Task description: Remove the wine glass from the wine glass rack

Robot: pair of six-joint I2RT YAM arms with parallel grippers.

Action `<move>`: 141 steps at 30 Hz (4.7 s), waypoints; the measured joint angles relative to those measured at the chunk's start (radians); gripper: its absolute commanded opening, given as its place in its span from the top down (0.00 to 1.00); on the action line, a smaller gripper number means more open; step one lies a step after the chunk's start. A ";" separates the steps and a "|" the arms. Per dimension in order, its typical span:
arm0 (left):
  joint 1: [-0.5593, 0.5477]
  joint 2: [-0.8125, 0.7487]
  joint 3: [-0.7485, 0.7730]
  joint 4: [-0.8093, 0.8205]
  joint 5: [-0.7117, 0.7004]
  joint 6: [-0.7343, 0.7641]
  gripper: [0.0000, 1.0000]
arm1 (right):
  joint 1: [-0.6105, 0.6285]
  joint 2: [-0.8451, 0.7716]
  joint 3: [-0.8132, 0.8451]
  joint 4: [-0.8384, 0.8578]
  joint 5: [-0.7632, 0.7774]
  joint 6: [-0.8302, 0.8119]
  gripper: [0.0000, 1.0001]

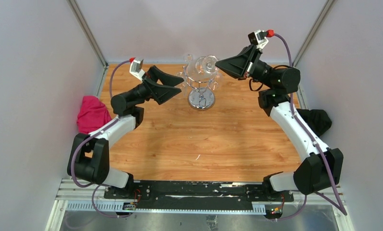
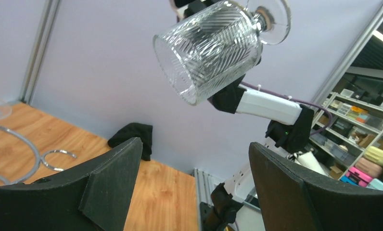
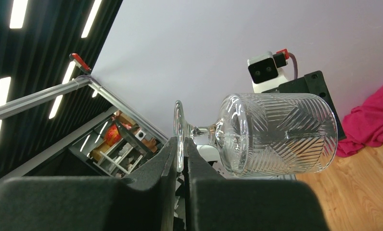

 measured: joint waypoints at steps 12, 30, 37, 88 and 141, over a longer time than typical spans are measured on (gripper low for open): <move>0.000 -0.007 0.031 0.048 0.000 -0.032 0.13 | 0.095 0.101 0.000 0.146 0.002 0.063 1.00; 0.010 -0.169 0.066 0.042 0.000 -0.104 0.36 | 0.192 0.288 0.035 0.520 0.071 0.198 1.00; 0.008 -0.198 0.066 0.060 0.007 -0.133 0.70 | 0.283 0.325 0.070 0.562 0.100 0.201 1.00; 0.014 -0.215 0.975 -2.131 -0.938 0.987 1.00 | 0.150 -0.069 0.075 -0.609 0.081 -0.575 0.20; 0.198 0.785 1.286 -2.430 -0.944 1.081 1.00 | 0.000 -0.200 0.180 -1.478 0.481 -1.202 0.11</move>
